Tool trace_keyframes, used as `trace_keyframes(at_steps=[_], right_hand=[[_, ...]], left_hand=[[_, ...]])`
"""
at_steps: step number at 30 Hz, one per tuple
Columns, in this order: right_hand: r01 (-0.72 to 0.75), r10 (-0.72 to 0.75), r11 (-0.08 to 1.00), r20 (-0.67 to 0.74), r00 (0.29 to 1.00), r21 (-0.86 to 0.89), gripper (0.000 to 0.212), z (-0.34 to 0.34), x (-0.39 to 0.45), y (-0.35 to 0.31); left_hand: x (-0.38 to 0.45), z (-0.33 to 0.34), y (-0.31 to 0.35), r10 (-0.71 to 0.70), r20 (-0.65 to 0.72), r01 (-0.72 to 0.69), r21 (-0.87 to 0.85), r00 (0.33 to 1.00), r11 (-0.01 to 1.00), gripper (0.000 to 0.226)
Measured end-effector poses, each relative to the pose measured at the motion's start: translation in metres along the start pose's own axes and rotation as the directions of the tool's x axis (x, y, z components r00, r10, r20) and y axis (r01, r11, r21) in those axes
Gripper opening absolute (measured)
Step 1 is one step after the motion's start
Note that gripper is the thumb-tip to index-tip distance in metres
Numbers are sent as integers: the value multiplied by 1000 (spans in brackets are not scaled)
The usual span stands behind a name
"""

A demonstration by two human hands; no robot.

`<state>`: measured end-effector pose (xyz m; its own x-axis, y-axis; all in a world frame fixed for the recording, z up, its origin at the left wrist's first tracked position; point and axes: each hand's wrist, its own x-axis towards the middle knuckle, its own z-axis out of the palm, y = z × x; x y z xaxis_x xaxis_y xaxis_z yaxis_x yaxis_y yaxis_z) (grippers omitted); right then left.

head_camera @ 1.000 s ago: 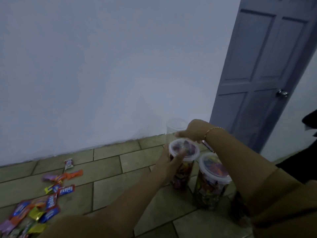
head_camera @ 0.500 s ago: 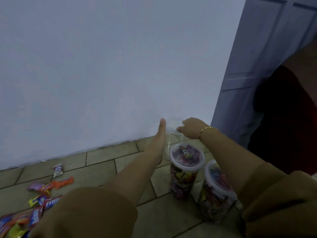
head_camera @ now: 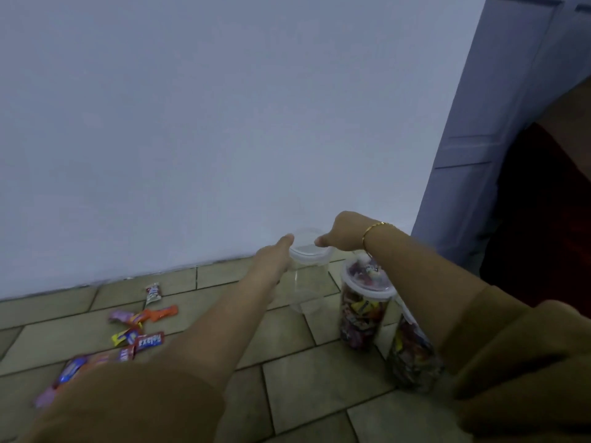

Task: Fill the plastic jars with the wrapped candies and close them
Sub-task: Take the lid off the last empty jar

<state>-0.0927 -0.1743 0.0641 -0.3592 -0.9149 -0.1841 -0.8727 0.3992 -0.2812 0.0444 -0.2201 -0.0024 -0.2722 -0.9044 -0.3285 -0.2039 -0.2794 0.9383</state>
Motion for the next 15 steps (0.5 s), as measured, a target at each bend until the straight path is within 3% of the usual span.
trace_keyframes(at_steps=[5,8,10,12,15], right_hand=[[40,-41,997,-23,999,-64,43,17,-19,-29],[112,-114,993,-52,992,-45,45,27,-33,-41],[164,-167,985,-63,984,-43,46,36,-42,-48],[196,-196,981,-89,977,-10,46,48,-50,-54],[252,-240,965,-134,961,77,42,69,-67,-63]], left_hand=[[-28,-34,-7,97,-39,-88,188,995,978,41],[-45,-57,-13,186,-23,-157,444,982,882,36],[-56,-73,-19,199,11,-170,570,980,804,48],[-68,-87,-27,207,22,-177,611,978,771,52],[-84,-101,-43,240,-19,-187,566,971,803,41]])
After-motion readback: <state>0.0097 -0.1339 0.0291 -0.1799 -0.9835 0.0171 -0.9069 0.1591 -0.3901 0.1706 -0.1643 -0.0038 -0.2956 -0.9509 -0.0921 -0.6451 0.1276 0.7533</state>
